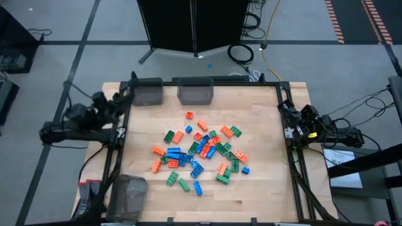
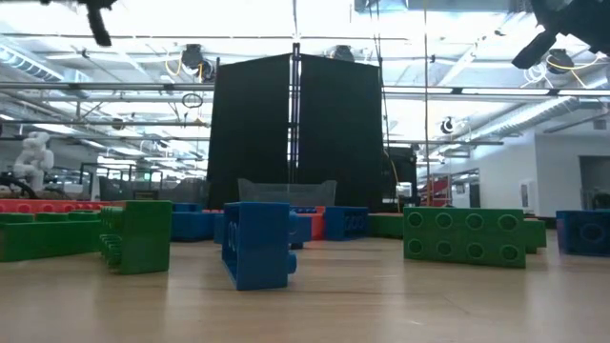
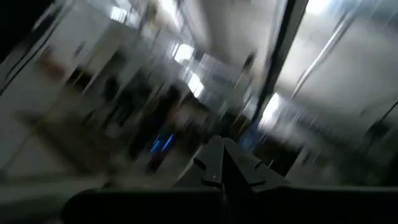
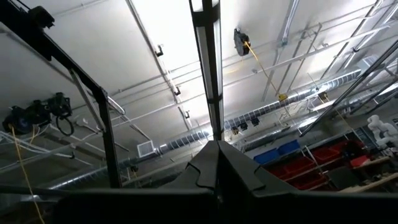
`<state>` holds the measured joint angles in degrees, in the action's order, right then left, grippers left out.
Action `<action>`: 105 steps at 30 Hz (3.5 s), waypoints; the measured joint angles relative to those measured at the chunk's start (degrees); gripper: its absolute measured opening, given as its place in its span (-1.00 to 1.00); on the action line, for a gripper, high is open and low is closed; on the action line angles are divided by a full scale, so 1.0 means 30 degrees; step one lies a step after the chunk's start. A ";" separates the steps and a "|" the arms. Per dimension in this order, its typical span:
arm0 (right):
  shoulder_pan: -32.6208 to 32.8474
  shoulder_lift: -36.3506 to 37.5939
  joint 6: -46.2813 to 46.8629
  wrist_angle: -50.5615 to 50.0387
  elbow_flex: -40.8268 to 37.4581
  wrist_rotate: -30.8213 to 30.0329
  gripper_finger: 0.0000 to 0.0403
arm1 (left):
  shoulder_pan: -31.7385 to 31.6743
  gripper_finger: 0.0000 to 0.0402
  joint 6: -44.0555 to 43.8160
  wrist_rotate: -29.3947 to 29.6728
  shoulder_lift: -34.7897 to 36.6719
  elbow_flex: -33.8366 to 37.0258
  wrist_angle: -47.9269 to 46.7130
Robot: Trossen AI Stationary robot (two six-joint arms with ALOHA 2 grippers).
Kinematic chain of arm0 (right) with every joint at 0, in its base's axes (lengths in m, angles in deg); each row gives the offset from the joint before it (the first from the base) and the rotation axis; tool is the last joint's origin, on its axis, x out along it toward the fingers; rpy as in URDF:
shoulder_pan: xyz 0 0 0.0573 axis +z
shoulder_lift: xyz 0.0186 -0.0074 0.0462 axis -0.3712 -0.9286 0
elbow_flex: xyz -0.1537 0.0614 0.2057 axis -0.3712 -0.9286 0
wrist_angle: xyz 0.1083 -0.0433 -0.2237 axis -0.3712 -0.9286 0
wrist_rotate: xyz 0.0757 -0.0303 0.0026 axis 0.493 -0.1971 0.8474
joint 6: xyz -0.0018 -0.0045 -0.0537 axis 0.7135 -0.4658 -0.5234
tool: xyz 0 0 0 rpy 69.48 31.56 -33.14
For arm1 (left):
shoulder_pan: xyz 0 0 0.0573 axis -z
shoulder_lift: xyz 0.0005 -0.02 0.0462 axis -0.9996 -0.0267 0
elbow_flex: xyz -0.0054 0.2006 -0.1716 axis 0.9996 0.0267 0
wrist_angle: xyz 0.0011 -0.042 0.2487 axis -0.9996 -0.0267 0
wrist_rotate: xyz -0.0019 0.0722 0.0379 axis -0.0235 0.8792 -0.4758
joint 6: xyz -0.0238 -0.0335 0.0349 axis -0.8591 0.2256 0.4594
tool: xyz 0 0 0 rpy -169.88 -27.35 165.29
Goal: Sort blocks
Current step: Put the orange gamepiece into the bottom black bin
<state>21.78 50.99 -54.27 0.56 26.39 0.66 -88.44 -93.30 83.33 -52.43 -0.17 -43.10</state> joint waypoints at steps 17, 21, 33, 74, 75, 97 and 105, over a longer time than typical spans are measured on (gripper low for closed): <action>0.0010 -0.0794 0.3582 -0.7020 0.0029 0.0064 -0.95 | 0.0000 -0.94 0.2291 -0.5504 -1.3497 -1.1144 -2.2125; 0.0044 -0.2570 0.5955 -0.7619 0.0469 0.1203 -0.83 | 0.0000 -0.76 0.2499 -0.7536 -1.4148 -1.1026 -2.2024; 0.0043 -1.0990 -0.5643 -1.5632 1.6067 0.1575 -0.34 | 0.0000 -0.37 0.2144 -0.6182 -1.3848 -1.2739 -2.2184; 0.0044 -2.2003 -0.3293 -2.7999 2.0414 0.4612 -0.33 | 0.4998 -0.27 0.7838 -0.6816 -1.9487 -0.6093 -2.0151; 0.0044 -2.2003 -0.3293 -2.8002 2.0414 0.4612 -0.33 | 0.4998 -0.24 0.7909 -0.7051 -1.9641 -0.6093 -2.0138; 0.0044 -2.1995 -0.3293 -2.8105 2.0414 0.4605 -0.33 | 0.3687 0.16 0.9841 -0.6904 -2.2275 -0.6100 -1.8970; 0.0040 -2.1995 -0.3293 -2.8518 2.0414 0.4597 -0.33 | 0.3606 0.16 0.9988 -0.8349 -2.2587 -0.5189 -1.7987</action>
<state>21.90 -15.00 -64.15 -84.99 87.63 14.45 -77.62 -63.33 58.28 -120.19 -15.74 -97.07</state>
